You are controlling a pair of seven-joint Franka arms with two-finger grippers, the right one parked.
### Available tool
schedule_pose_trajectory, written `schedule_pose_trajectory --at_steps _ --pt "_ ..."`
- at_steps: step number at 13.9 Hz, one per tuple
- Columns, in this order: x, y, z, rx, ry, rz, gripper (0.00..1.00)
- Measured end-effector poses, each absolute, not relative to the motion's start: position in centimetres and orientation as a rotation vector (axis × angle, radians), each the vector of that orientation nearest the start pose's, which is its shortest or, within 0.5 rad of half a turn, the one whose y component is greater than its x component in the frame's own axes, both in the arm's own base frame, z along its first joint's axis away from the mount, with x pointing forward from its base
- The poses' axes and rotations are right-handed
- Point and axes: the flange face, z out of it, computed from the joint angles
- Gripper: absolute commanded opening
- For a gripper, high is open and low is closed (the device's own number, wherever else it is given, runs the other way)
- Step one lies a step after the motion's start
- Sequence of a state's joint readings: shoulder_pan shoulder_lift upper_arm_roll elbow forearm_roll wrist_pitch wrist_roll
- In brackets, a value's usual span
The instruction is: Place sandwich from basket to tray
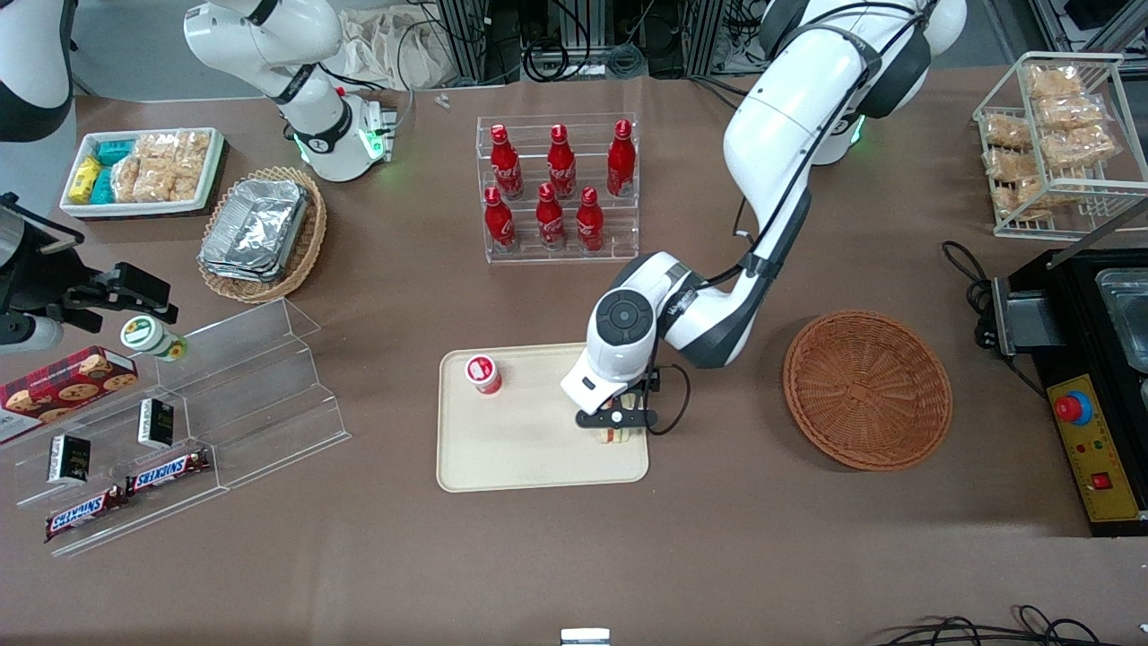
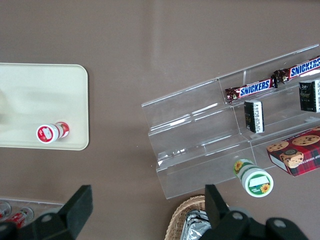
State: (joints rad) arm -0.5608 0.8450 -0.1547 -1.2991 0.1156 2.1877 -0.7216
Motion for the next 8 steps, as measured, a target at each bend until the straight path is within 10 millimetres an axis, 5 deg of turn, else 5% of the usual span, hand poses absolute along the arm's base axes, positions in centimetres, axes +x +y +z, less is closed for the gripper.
schedule_pose_trajectory --at_steps 3,8 --pt "60.1 -45.3 29.5 -3.183 -0.032 -0.114 0.99" --pt "62.7 -35.9 40.7 -3.124 -0.219 -0.12 0.99"
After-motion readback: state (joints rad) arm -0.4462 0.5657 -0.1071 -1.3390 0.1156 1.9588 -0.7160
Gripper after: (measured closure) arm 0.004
